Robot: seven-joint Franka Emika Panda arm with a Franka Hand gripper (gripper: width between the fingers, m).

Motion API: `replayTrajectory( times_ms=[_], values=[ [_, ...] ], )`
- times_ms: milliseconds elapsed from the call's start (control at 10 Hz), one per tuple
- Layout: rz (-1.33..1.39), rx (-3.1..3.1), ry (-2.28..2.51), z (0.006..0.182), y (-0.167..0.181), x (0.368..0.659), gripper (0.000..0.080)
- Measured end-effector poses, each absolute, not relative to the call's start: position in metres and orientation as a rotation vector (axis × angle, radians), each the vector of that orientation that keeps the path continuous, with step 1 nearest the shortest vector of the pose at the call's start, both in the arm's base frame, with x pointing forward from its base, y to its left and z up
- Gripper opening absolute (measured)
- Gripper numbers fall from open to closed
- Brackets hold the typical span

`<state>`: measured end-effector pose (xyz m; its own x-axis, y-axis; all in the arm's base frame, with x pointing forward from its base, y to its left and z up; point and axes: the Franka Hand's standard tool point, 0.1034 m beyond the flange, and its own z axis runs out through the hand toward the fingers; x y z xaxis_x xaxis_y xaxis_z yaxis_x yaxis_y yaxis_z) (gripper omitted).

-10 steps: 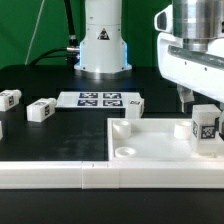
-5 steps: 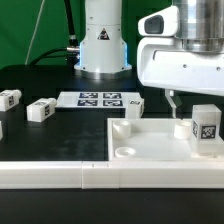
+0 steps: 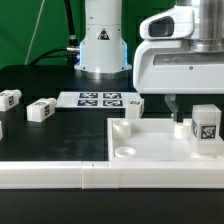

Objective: Assemble one leg

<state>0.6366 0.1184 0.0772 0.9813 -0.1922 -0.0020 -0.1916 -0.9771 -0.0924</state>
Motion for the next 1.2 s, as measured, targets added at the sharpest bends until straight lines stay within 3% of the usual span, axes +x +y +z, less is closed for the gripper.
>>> replayTrajectory(
  times_ms=[100, 300, 700, 1200],
  values=[
    [-0.012, -3.039, 0.255, 0.0772, 0.1182, 0.6366, 0.0621],
    [-0.012, -3.038, 0.268, 0.0771, 0.1180, 0.6366, 0.0287],
    [-0.006, -3.016, 0.441, 0.0769, 0.1177, 0.6366, 0.0290],
    [0.026, -2.741, 1.312, 0.0764, 0.1157, 0.6369, 0.0291]
  ],
)
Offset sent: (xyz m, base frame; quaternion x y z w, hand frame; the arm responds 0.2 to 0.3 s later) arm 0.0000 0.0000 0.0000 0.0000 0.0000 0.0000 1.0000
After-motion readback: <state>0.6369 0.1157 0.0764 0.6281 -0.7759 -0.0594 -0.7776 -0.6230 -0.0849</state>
